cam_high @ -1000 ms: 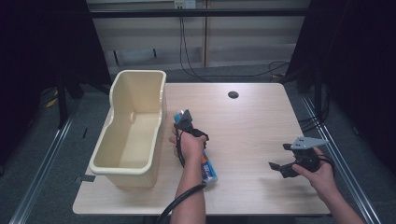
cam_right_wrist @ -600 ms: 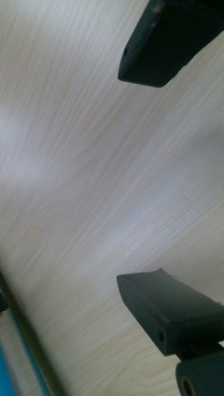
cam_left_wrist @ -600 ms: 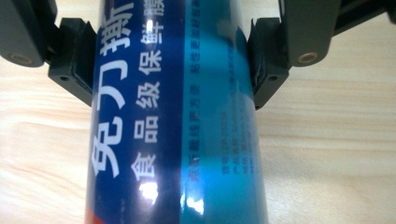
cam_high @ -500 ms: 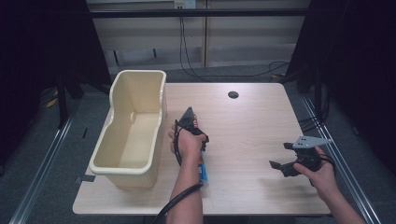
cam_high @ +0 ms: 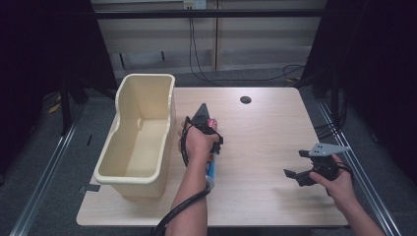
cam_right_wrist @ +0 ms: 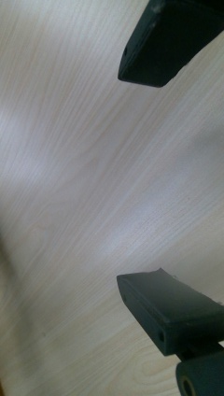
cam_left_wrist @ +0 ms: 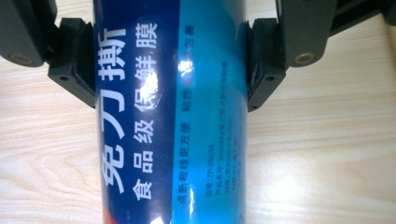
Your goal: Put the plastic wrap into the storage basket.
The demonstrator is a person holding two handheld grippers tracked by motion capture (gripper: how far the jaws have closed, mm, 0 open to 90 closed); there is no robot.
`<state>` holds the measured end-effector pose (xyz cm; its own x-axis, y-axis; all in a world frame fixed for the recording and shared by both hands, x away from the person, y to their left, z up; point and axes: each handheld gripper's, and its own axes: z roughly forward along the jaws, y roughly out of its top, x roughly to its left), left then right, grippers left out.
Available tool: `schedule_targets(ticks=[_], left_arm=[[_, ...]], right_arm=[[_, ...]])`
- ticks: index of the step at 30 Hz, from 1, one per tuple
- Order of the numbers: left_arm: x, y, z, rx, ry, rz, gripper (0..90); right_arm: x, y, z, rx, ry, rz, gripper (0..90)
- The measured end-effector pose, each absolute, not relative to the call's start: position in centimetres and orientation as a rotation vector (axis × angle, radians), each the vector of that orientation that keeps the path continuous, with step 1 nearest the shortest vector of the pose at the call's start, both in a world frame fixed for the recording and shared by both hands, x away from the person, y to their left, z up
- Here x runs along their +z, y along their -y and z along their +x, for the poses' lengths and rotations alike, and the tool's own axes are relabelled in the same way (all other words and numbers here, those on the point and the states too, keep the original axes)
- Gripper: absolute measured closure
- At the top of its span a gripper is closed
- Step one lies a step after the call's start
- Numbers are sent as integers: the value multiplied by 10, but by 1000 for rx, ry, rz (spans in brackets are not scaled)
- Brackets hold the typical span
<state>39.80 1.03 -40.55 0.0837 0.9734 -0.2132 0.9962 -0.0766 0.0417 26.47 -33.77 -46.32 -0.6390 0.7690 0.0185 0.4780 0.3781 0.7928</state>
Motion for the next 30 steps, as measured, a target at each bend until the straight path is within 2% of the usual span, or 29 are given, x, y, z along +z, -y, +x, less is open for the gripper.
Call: schedule_targets(ticks=[17, 30], left_arm=[[-372, -16, 395, -206, -1930, 2177, 324], [-330, -39, 389, -206, -1893, 2190, 324]], right_arm=[[-461, 339, 265, 1164, -2272, 1098, 35], [-461, 340, 265, 1174, -2265, 1098, 35]])
